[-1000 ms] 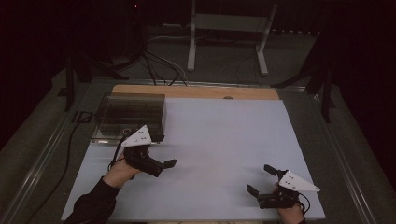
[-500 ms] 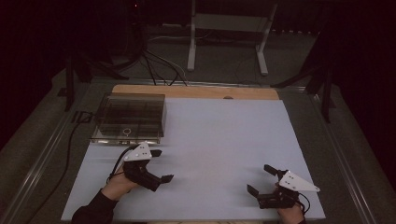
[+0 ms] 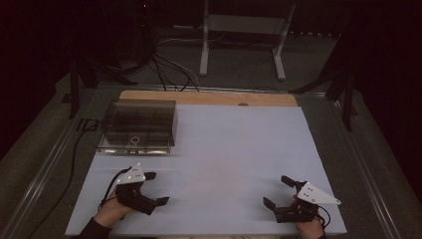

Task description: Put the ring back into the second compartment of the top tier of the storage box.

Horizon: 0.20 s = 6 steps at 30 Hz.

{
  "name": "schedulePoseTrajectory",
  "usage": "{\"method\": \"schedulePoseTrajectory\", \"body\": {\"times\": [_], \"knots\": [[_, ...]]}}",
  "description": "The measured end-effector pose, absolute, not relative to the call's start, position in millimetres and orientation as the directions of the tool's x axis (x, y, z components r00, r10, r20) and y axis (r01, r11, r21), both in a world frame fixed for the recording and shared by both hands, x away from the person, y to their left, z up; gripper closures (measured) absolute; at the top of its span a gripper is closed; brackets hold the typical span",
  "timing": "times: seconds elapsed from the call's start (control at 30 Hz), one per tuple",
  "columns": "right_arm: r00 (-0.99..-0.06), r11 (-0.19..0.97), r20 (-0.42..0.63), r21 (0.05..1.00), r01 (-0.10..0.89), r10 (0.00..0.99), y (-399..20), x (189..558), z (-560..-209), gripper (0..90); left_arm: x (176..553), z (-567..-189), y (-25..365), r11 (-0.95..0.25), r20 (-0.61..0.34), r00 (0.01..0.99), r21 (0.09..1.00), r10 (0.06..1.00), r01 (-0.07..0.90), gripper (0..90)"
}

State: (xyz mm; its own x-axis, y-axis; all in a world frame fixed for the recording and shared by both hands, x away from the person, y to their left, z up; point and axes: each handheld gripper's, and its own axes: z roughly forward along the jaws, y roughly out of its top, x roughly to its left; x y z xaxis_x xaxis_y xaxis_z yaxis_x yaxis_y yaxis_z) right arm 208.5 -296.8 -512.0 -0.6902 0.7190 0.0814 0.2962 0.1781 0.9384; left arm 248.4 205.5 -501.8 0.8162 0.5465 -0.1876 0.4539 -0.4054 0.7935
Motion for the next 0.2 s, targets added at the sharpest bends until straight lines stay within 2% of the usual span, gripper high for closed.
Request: {"method": "schedulePoseTrajectory", "body": {"times": [0.2], "knots": [[-0.691, 0.180, 0.081, 0.938, 0.296, 0.718, -297, 209, -512, 0.0, 237, -504, 224, -0.397, -0.179, 0.792, 0.788, 0.583, 0.471, 0.6]]}}
